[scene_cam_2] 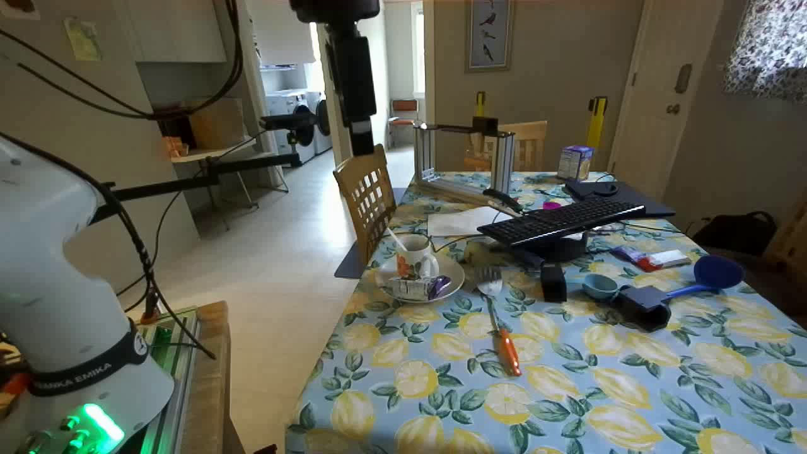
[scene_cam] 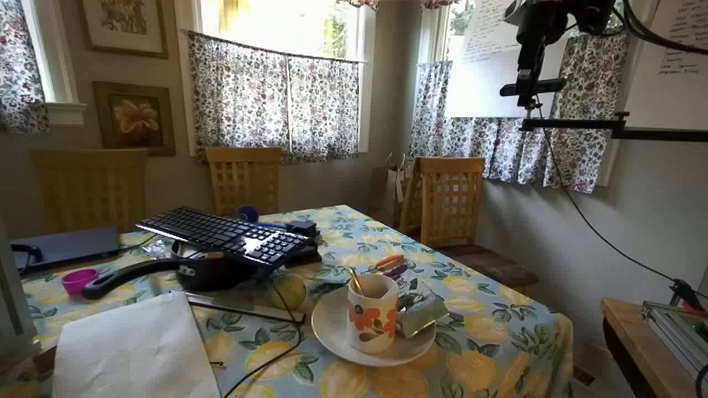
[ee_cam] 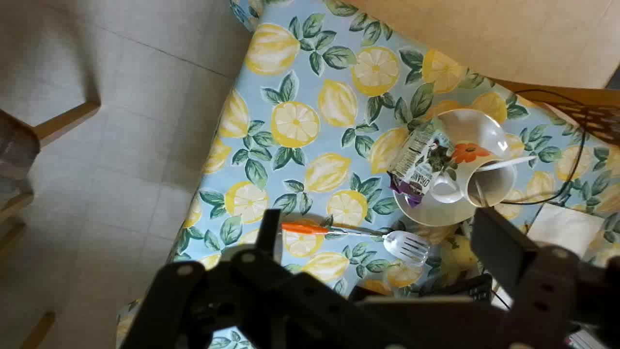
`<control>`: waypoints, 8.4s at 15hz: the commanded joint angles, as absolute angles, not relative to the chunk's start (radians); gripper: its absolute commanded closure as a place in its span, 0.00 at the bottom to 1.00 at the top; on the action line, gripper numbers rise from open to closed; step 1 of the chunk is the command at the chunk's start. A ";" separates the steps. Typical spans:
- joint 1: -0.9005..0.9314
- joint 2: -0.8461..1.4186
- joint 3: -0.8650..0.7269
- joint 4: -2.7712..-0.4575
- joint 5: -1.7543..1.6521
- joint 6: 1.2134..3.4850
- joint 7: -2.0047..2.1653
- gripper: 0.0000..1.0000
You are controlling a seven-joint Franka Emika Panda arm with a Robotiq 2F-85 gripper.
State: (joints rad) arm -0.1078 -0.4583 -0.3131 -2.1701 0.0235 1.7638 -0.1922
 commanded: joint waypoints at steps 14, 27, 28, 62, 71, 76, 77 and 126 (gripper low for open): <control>-0.096 -0.290 -0.297 -2.073 0.114 1.926 -0.252 0.00; -0.119 -0.156 -0.241 -1.992 0.111 1.955 -0.248 0.00; -0.119 -0.157 -0.241 -1.993 0.111 1.955 -0.248 0.00; 0.103 0.651 -0.058 -1.529 -0.029 2.198 0.248 0.00; 0.111 0.662 -0.046 -1.505 -0.049 2.102 0.236 0.00; 0.122 0.718 -0.036 -1.473 -0.062 2.188 0.213 0.00; 0.125 0.725 -0.034 -1.470 -0.063 2.196 0.211 0.00; 0.250 0.544 -0.168 -1.786 -0.195 2.339 0.452 0.59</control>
State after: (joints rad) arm 0.2300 0.6216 -0.1307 -1.7008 -0.1583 2.3531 0.3041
